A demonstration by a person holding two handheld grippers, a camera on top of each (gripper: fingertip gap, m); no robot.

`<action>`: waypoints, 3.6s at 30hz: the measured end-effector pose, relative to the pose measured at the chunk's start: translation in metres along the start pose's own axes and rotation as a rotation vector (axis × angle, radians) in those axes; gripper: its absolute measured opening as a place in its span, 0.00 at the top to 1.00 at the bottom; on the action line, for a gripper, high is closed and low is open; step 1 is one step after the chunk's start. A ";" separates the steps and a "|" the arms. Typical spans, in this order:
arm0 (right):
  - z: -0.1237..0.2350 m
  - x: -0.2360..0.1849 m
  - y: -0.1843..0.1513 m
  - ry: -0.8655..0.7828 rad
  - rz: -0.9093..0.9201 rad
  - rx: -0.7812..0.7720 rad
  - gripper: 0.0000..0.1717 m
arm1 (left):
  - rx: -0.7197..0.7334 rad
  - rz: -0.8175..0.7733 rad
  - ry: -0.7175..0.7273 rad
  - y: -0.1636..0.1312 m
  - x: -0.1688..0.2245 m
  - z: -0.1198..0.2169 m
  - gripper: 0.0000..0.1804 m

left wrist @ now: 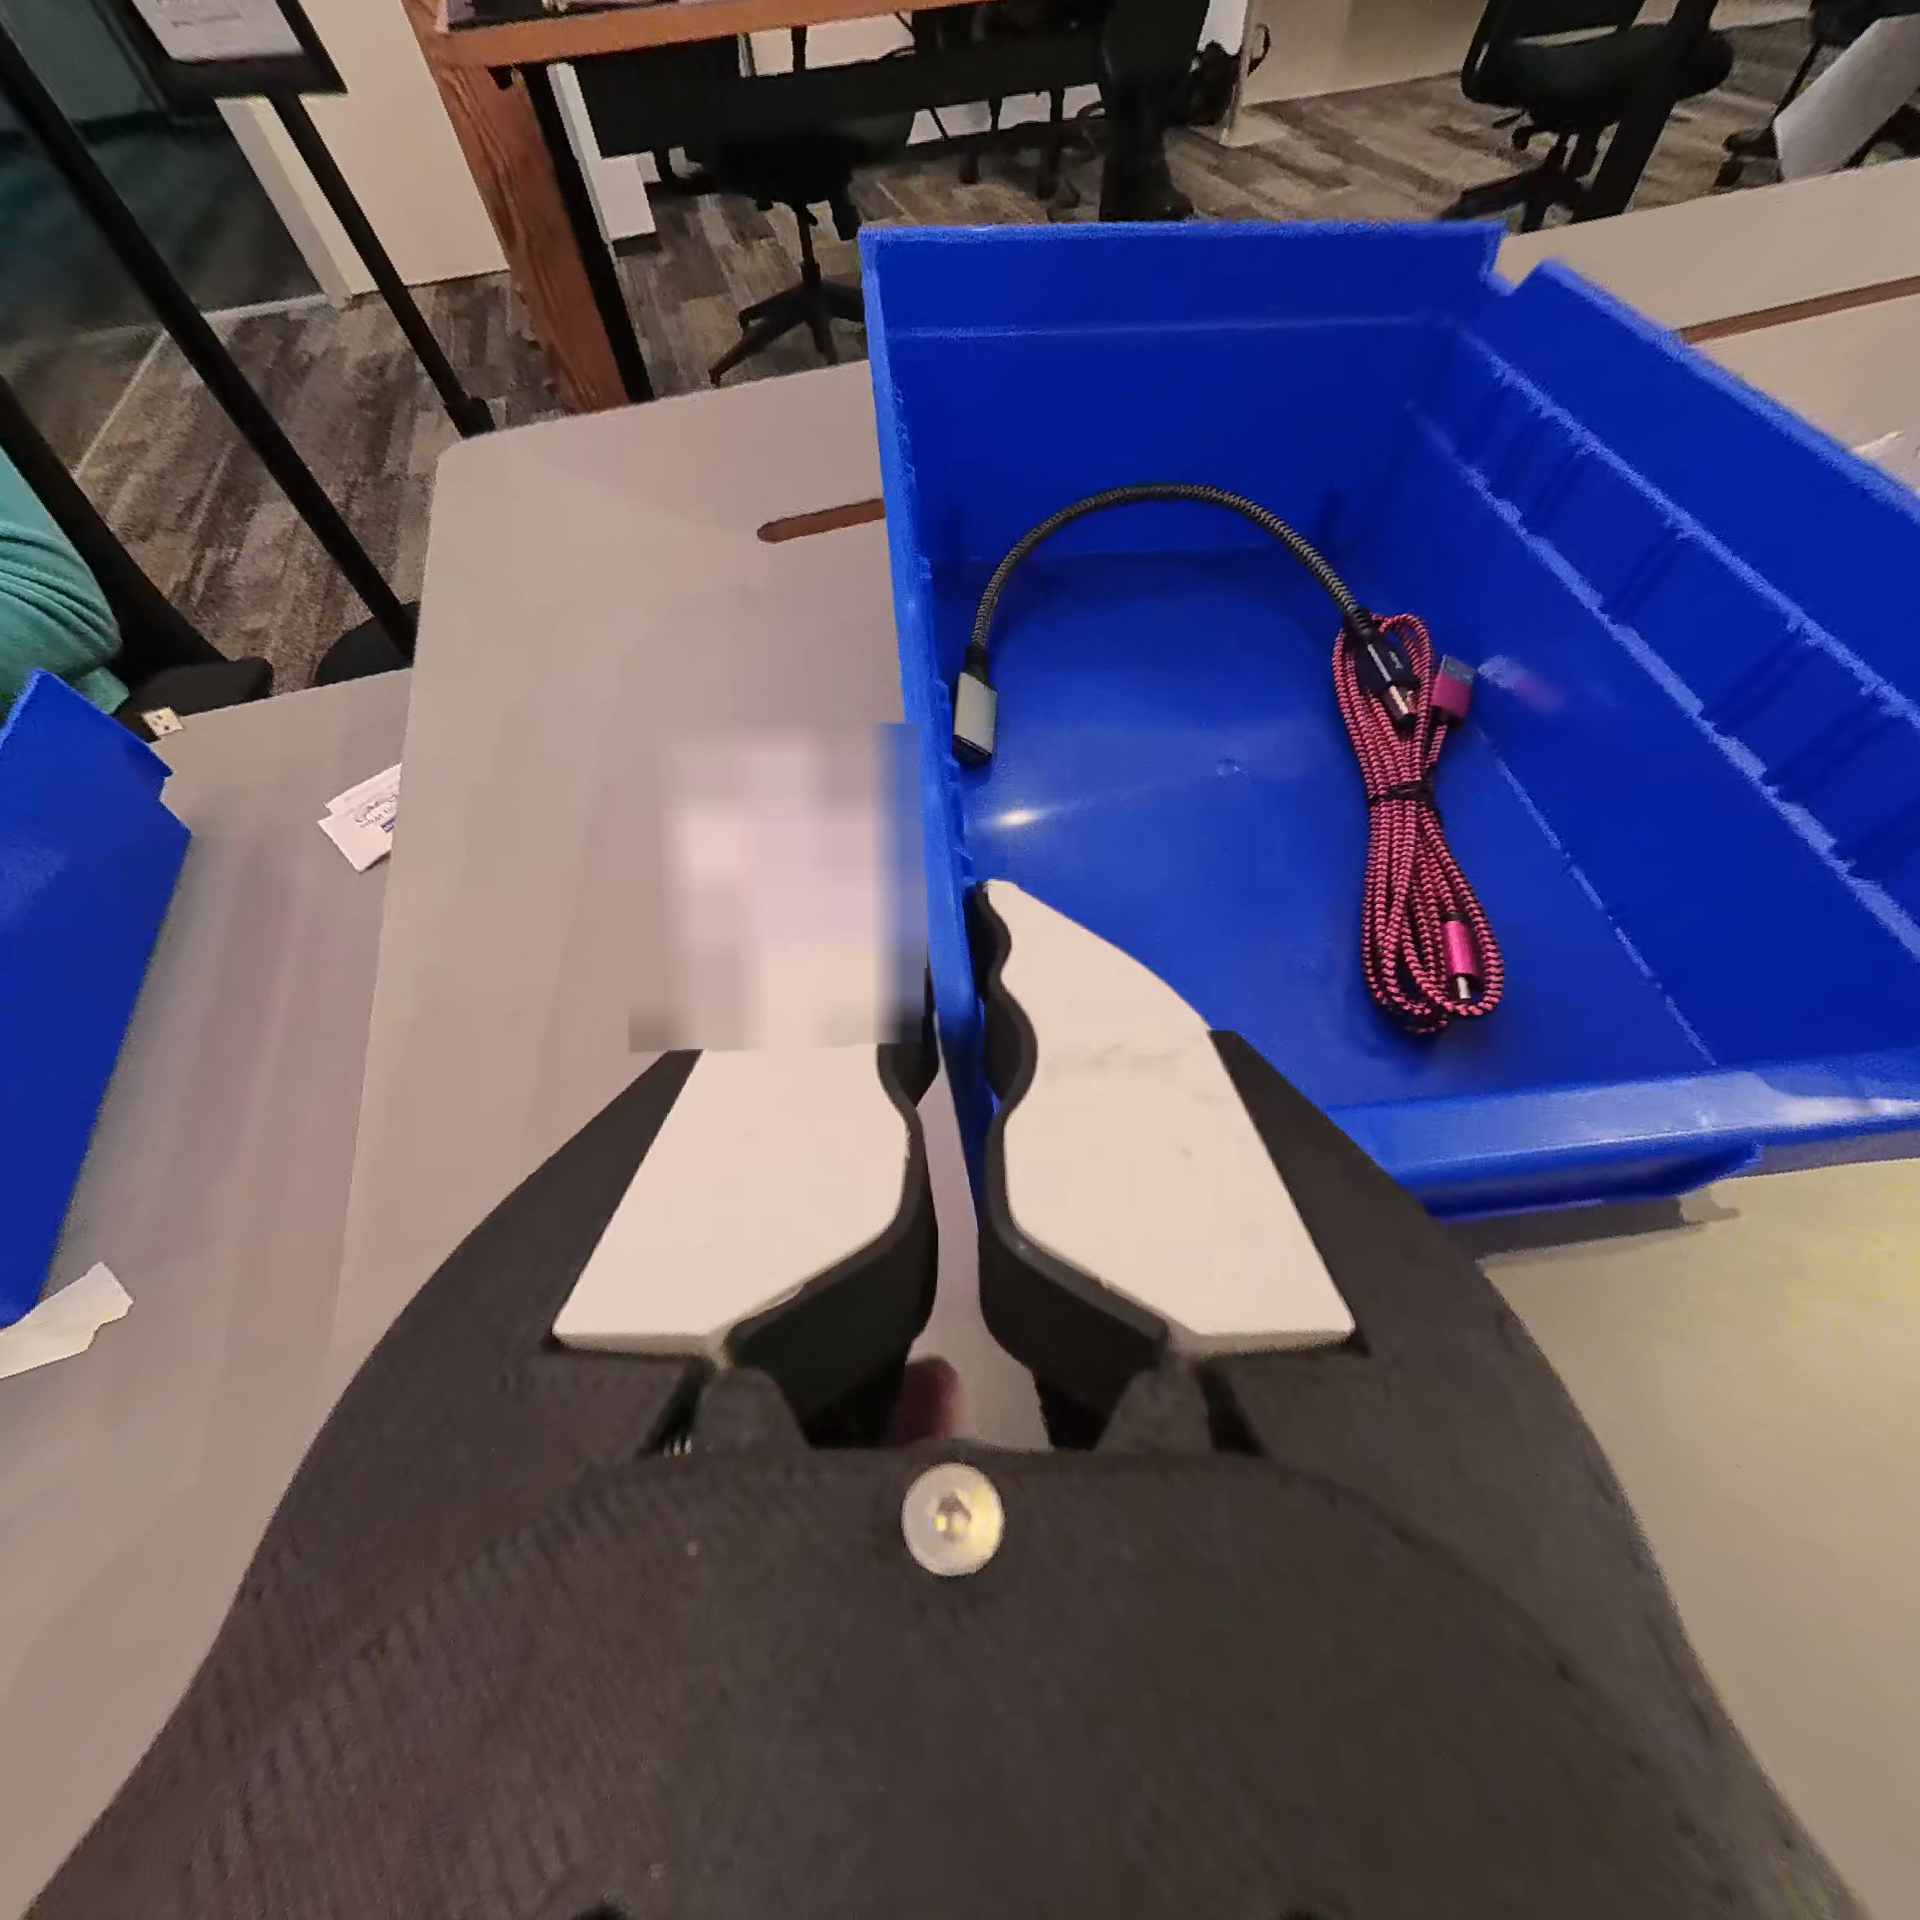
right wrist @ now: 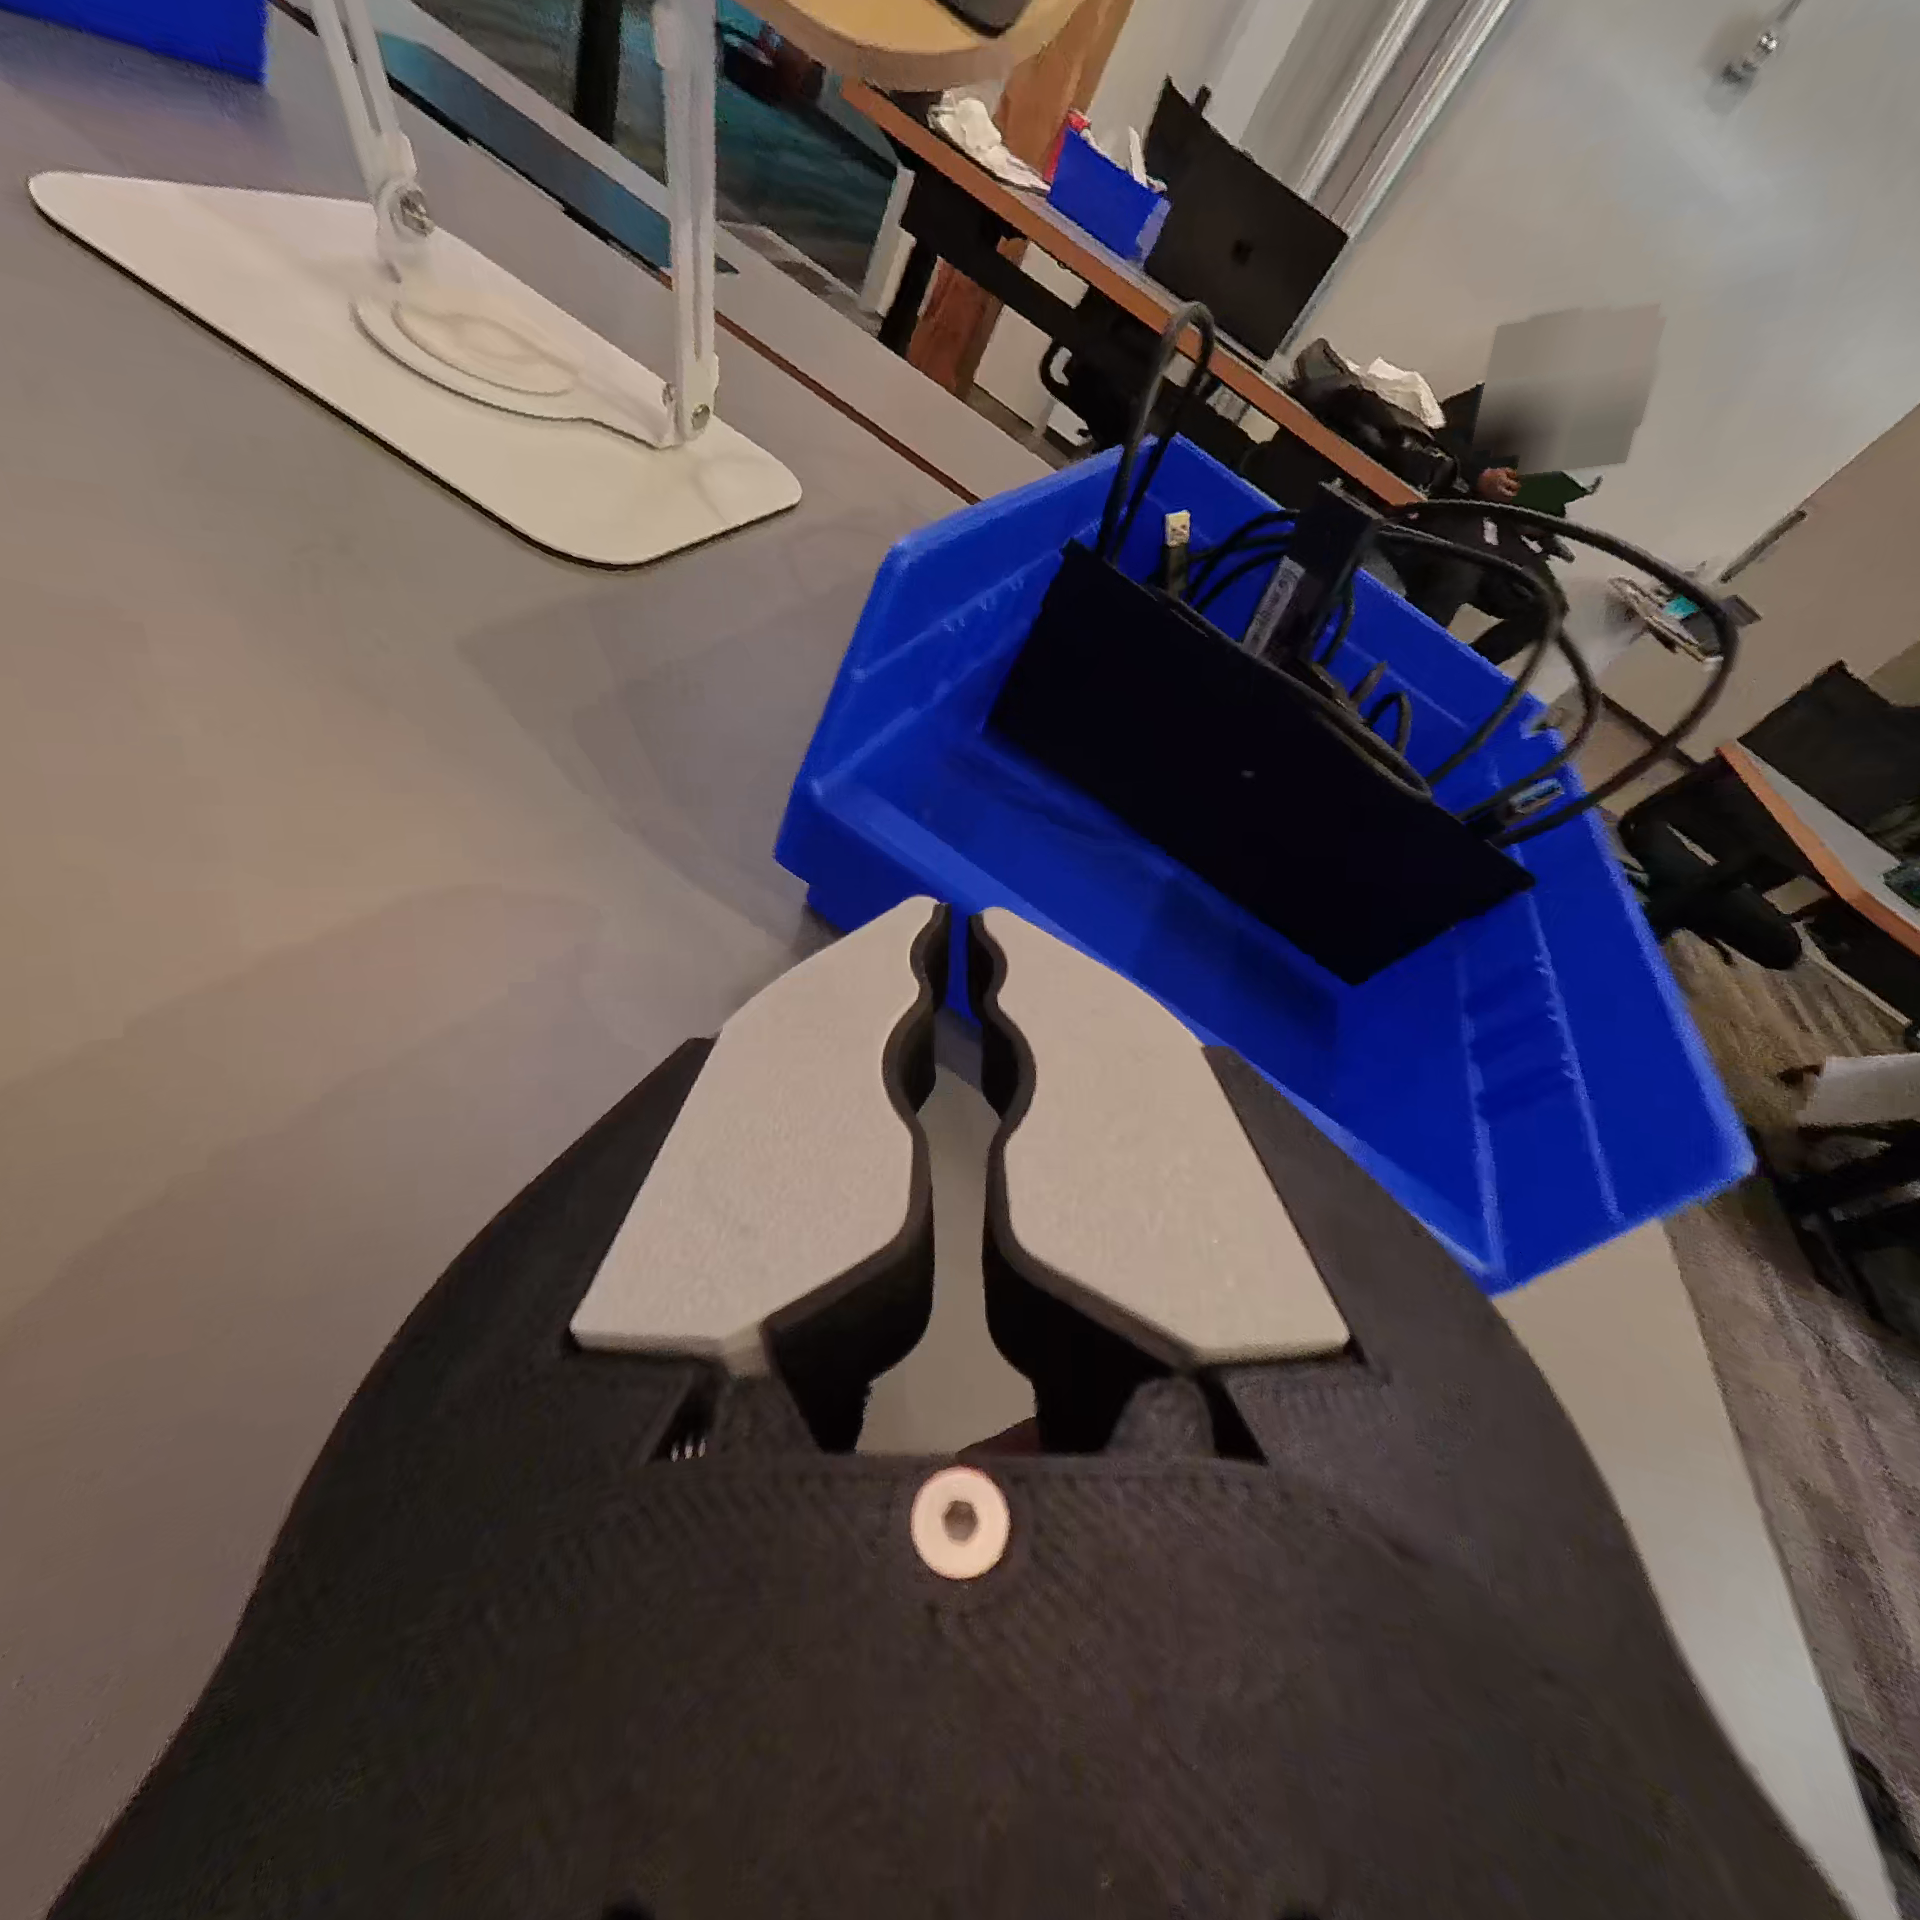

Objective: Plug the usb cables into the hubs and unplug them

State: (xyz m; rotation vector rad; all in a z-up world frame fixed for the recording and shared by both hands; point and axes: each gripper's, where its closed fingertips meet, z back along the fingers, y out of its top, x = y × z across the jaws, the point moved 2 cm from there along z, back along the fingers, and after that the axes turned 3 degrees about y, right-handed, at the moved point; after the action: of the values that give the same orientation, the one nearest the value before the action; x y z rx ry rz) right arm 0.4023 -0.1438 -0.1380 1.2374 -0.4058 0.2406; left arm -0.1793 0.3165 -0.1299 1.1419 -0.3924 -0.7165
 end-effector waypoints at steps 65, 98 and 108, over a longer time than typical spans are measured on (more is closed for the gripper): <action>0.095 0.153 -0.102 -0.029 -0.638 -0.094 0.97 | 0.017 0.085 -0.299 -0.039 0.304 0.128 0.99; 0.087 0.163 -0.098 -0.007 -0.586 -0.094 0.99 | 0.008 0.065 -0.393 -0.021 0.366 0.097 0.99; 0.120 0.170 -0.105 -0.047 -0.585 -0.105 0.98 | 0.008 0.060 -0.447 -0.003 0.423 0.064 0.99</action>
State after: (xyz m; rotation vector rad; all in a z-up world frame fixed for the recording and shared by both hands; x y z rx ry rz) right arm 0.5773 -0.2981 -0.1241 1.2076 -0.0825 -0.3071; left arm 0.0838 -0.0210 -0.1378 0.9678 -0.8029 -0.9185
